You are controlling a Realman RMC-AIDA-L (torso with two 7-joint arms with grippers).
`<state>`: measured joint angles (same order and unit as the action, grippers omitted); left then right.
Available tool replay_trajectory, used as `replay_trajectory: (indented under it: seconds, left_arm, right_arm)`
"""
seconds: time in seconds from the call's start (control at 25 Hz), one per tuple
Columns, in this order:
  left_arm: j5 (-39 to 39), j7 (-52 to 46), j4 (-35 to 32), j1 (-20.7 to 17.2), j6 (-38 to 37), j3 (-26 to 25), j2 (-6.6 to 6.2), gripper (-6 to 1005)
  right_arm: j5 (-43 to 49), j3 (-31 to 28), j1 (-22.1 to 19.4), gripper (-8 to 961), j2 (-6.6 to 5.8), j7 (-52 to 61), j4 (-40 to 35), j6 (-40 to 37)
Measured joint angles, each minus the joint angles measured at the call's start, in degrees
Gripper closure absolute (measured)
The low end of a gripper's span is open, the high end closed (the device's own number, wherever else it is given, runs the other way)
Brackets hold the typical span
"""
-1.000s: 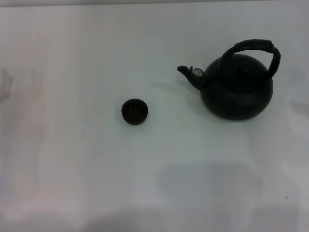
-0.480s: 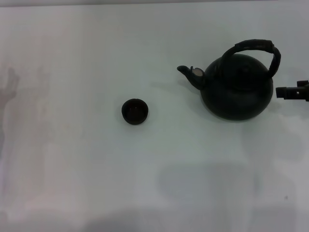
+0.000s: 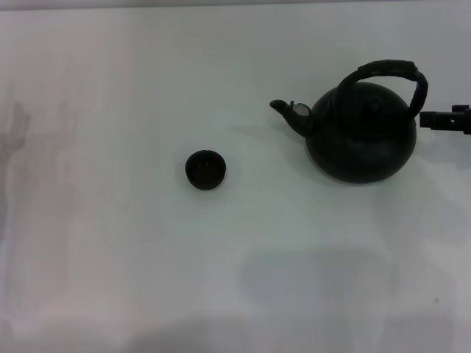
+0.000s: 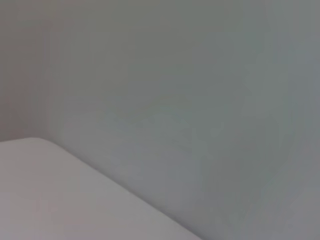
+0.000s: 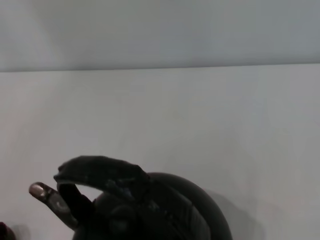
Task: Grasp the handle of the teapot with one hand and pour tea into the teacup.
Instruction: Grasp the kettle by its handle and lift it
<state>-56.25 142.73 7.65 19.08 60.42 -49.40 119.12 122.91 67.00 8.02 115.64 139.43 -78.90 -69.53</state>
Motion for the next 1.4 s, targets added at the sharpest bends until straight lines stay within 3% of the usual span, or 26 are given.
replay_trajectory:
  seconds: [0.48,0.84,1.04,1.4]
  left_arm:
    - [-0.18,0.09,-0.01,-0.16,0.07,-0.11,-0.04,149]
    - [-0.25,0.09,-0.10,-0.27,0.29,-0.09,-0.07,149]
    - [-0.22,0.09,-0.20,-0.07,0.32,-0.16,-0.17,148]
    - [-0.27,0.09,-0.34,-0.04,0.40,-0.35,-0.21,148]
  right_arm:
    - [-2.09,-0.05,4.28,241,-0.04,-0.04,4.70,0.68]
    - [-2.42,-0.08,4.55,257,-0.14,-0.11,5.20,1.30]
    - [-2.43,-0.13,4.55,491,-0.16,-0.07,5.42,1.34]
    - [-2.58,0.23,4.70,590,-0.23,-0.17,5.89,1.25]
